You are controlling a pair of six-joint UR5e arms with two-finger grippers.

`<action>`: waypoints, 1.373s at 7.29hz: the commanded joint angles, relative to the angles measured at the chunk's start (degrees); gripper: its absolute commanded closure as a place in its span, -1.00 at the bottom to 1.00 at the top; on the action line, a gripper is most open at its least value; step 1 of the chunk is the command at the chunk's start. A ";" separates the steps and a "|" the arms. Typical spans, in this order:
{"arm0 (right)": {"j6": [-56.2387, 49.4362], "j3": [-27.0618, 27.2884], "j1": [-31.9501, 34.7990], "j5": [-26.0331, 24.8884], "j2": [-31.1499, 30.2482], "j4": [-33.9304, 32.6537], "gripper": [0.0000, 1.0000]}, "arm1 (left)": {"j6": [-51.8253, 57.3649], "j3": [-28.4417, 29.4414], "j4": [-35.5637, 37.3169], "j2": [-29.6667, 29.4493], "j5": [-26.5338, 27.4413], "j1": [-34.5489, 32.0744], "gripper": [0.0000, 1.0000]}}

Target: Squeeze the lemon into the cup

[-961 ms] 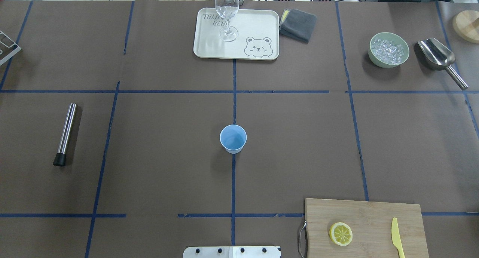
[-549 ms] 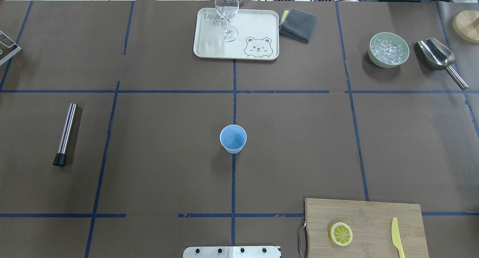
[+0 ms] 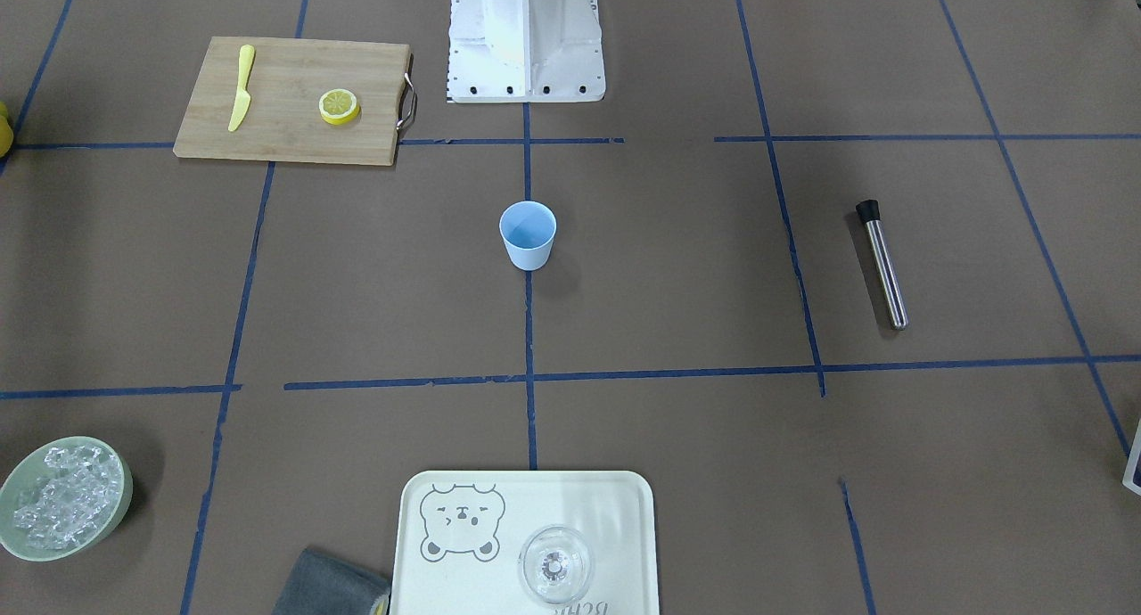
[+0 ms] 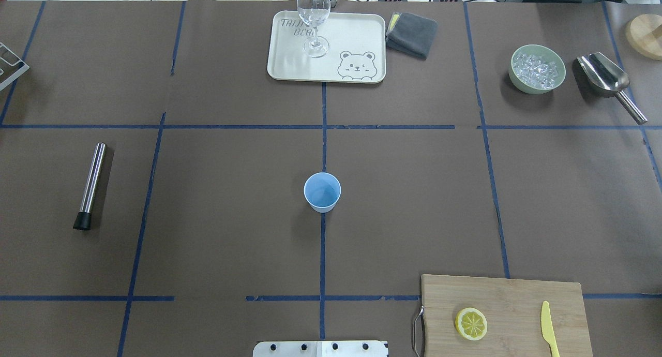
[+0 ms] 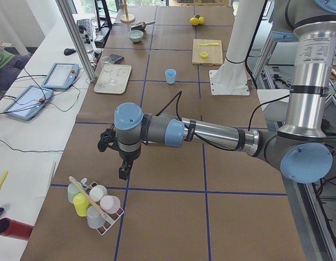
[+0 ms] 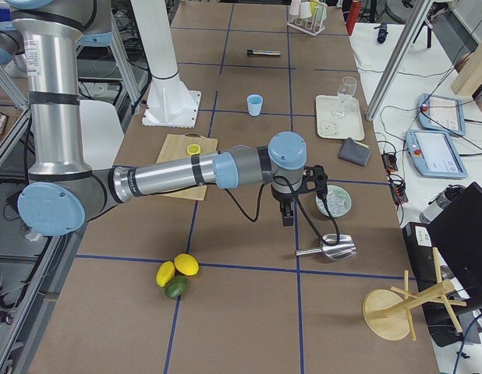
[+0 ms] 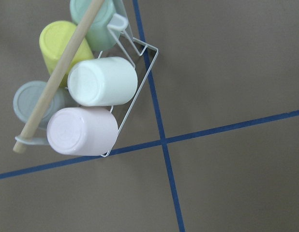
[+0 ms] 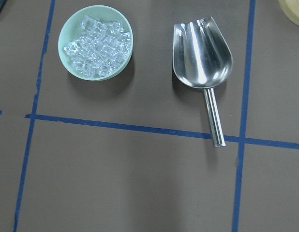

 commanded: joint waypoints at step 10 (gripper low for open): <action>79.59 24.57 -63.60 -44.74 2.80 8.76 -1.00 | -23.93 0.35 -0.08 -9.85 -0.10 17.91 -1.00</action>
